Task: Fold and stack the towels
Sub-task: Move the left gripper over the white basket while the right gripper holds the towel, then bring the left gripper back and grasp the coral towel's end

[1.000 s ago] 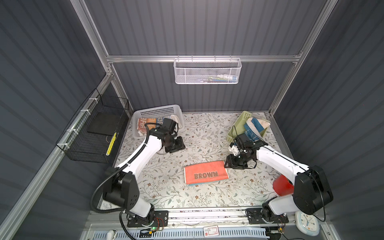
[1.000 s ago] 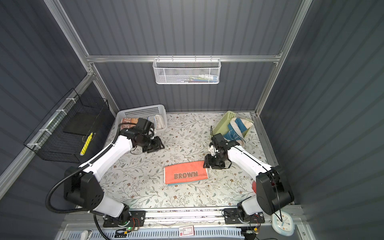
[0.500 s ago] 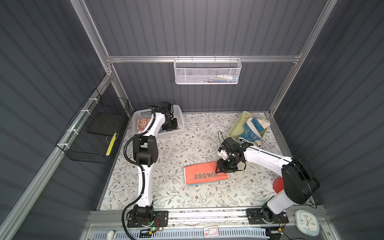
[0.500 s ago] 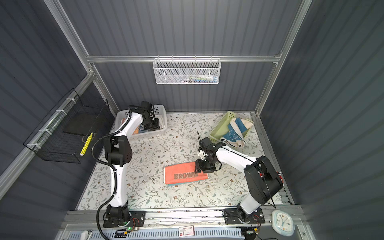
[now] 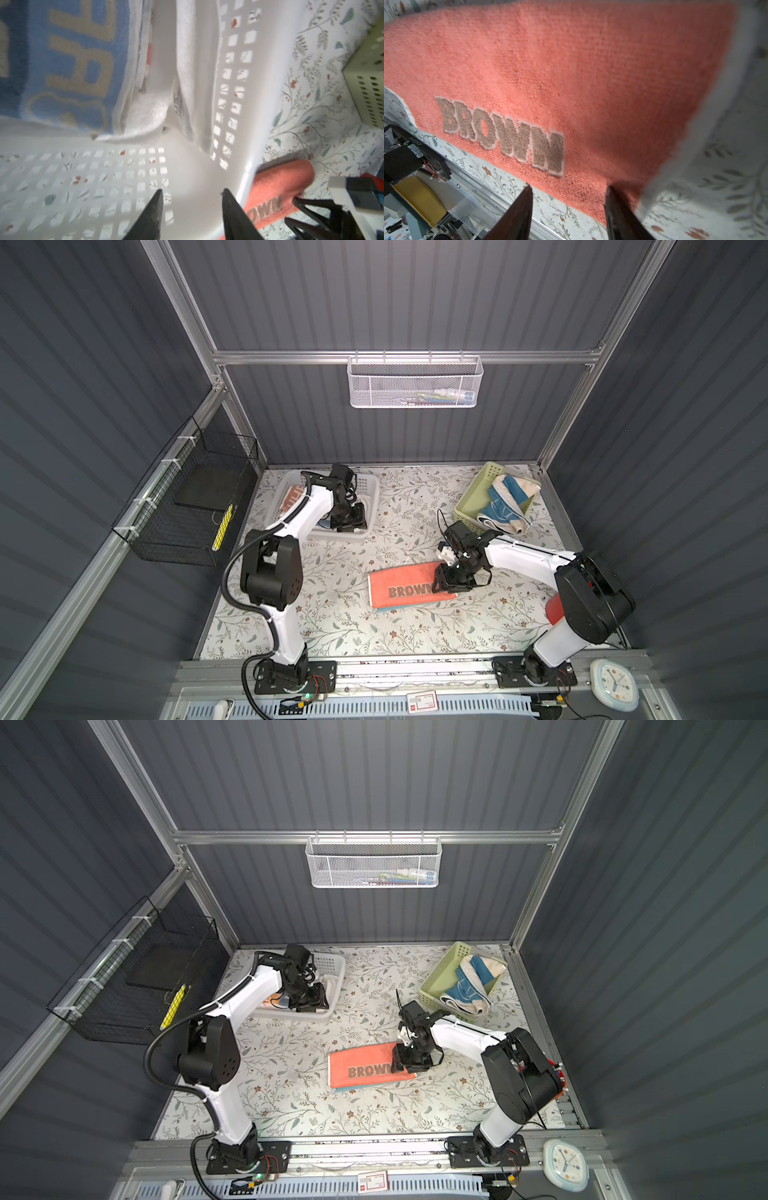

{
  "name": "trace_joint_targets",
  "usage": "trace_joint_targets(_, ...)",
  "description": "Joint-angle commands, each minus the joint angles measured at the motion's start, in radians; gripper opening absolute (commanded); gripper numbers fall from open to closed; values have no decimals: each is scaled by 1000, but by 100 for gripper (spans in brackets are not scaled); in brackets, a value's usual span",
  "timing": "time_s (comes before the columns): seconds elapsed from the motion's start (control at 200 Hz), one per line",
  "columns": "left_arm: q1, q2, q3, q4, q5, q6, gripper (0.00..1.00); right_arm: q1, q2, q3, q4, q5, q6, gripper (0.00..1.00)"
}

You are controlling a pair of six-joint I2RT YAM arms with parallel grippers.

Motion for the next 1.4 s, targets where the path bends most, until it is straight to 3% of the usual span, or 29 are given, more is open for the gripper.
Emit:
trace_joint_targets(0.0,10,-155,-51,-13,-21,-17,52,6,-18,-20,-4,0,5,57)
trace_joint_targets(0.115,9,-317,-201,-35,-8,-48,53,5,-12,-38,-2,9,4,56)
trace_joint_targets(0.29,9,-514,-499,-7,140,-92,57,6,-12,-76,18,9,10,56)
trace_joint_targets(0.46,-9,-628,-802,314,340,-251,64,8,-4,-81,26,5,12,56)
trace_joint_targets(0.7,-91,-559,-1010,731,395,-492,66,14,-11,-82,29,2,12,56)
trace_joint_targets(1.016,-123,-442,-1142,1003,404,-633,65,16,-24,-93,41,-7,18,55)
trace_joint_targets(1.161,-166,-383,-1132,1075,380,-662,57,16,-44,-84,37,3,14,55)
trace_joint_targets(1.291,-167,-332,-1108,1104,379,-655,39,15,-43,-95,57,16,14,55)
trace_joint_targets(1.396,-168,-332,-1058,1050,382,-632,17,15,-60,-99,59,14,20,56)
